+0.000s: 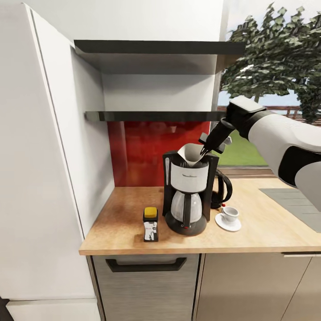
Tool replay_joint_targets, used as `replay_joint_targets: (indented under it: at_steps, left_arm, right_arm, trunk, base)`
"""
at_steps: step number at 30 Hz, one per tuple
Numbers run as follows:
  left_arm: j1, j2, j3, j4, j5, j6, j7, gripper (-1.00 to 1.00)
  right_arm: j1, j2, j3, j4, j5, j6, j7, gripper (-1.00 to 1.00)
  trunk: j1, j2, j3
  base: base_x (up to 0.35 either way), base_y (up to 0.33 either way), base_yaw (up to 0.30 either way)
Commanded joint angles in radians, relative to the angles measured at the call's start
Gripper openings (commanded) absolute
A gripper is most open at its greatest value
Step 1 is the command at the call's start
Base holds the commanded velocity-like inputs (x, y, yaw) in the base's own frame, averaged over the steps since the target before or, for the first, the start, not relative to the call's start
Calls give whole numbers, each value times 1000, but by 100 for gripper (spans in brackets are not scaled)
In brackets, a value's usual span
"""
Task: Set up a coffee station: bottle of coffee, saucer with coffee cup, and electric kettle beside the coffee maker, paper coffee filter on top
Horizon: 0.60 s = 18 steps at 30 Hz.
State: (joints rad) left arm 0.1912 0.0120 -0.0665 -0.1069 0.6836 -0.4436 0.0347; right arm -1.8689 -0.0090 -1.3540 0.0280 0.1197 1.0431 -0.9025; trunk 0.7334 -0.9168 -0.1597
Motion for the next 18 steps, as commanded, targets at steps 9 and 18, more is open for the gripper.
replay_joint_targets:
  at_steps: [9, 18]
  left_arm:
    - [1, 0, -7, -2, 5, 0, 4, 100]
    - [1, 1, -7, -2, 5, -1, 4, 100]
  right_arm:
    - [5, 0, -8, 3, 10, 4, -5, -100]
    - [7, 0, -8, 3, 15, 4, 9, -100]
  trunk:
    - [31, -57, -26]
    - [31, -57, -26]
  base:
    - [0, 0, 0]
    - [7, 0, 0]
